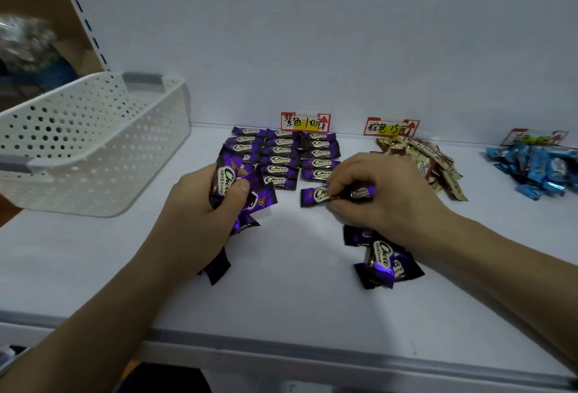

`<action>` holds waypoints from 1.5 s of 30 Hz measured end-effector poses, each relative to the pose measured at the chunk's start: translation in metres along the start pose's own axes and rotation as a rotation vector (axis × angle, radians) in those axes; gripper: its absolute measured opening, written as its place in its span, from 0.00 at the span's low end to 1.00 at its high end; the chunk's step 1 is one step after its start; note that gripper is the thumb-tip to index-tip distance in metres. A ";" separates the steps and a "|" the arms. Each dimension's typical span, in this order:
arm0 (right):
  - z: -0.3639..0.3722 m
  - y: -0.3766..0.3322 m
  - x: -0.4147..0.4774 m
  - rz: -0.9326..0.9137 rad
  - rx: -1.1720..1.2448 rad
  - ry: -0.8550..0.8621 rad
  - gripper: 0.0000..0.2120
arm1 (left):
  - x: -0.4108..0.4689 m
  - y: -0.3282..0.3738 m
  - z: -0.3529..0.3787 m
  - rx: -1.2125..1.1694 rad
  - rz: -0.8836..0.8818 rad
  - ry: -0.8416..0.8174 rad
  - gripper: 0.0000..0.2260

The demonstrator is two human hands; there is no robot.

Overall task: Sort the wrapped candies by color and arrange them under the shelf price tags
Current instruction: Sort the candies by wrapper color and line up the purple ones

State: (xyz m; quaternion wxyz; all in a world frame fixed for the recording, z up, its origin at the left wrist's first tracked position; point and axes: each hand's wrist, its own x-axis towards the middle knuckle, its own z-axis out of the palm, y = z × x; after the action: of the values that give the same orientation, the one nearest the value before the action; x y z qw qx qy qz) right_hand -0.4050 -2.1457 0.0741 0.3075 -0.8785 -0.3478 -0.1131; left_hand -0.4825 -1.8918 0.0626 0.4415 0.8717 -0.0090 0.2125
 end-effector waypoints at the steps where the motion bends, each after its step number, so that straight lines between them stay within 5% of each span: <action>1: 0.000 0.001 0.003 0.001 -0.008 0.009 0.07 | 0.000 0.000 0.000 -0.004 0.001 0.000 0.13; 25: 0.004 -0.009 0.009 0.017 -0.112 0.169 0.06 | 0.001 0.000 0.001 -0.028 -0.021 0.008 0.13; 30: 0.012 -0.070 0.022 0.245 0.339 -0.171 0.11 | 0.000 -0.001 0.001 -0.034 0.006 0.031 0.12; 35: 0.028 -0.080 0.027 0.349 0.551 -0.109 0.15 | -0.004 0.005 -0.004 -0.075 -0.041 0.054 0.14; 41: 0.014 -0.068 0.027 0.276 0.553 -0.083 0.09 | -0.005 -0.002 -0.032 -0.076 -0.159 0.137 0.13; 45: 0.037 -0.066 0.028 0.111 0.242 -0.076 0.10 | -0.009 -0.013 -0.053 -0.113 -0.154 0.129 0.12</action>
State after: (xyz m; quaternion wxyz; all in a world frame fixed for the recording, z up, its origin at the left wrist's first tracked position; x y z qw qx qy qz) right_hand -0.4301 -2.0702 0.0865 0.4037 -0.8564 -0.3214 -0.0196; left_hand -0.5073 -1.8438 0.0768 0.5044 0.8281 0.0747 0.2329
